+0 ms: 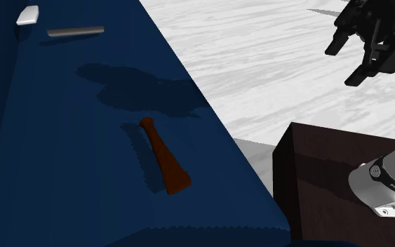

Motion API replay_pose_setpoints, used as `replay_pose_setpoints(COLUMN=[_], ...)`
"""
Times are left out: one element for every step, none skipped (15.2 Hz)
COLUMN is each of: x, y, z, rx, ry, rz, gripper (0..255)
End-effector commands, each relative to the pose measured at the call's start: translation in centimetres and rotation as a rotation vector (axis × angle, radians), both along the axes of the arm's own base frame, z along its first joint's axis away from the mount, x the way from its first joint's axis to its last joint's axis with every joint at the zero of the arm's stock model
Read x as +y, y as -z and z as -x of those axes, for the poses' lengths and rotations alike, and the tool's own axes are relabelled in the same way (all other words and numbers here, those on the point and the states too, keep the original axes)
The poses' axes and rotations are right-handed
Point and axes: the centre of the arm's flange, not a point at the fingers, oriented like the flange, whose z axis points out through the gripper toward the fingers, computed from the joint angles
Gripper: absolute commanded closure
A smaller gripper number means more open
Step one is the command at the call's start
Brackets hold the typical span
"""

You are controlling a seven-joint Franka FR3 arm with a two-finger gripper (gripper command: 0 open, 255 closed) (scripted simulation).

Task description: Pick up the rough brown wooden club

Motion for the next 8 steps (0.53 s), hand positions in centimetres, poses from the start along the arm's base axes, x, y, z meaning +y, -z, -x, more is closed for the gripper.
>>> replay_pose_setpoints(x=[0.0,1.1,2.1,3.2,4.2,5.1,6.1,7.0], y=[0.0,0.4,0.8,1.2,1.5,1.9,2.3,2.7], z=[0.0,-0.8,-1.5,-2.4,-3.2,-4.1,-5.0,-5.9], rx=[0.000,-0.001,-0.002,-0.003,-0.003,-0.004,-0.005,-0.006], ry=[0.000,0.031,0.062,0.093,0.124,0.155,0.186,0.218], rz=[0.000,0.001,0.003,0.004,0.006,0.007,0.009,0.010], gripper=[0,0,0,0,0,0,0,0])
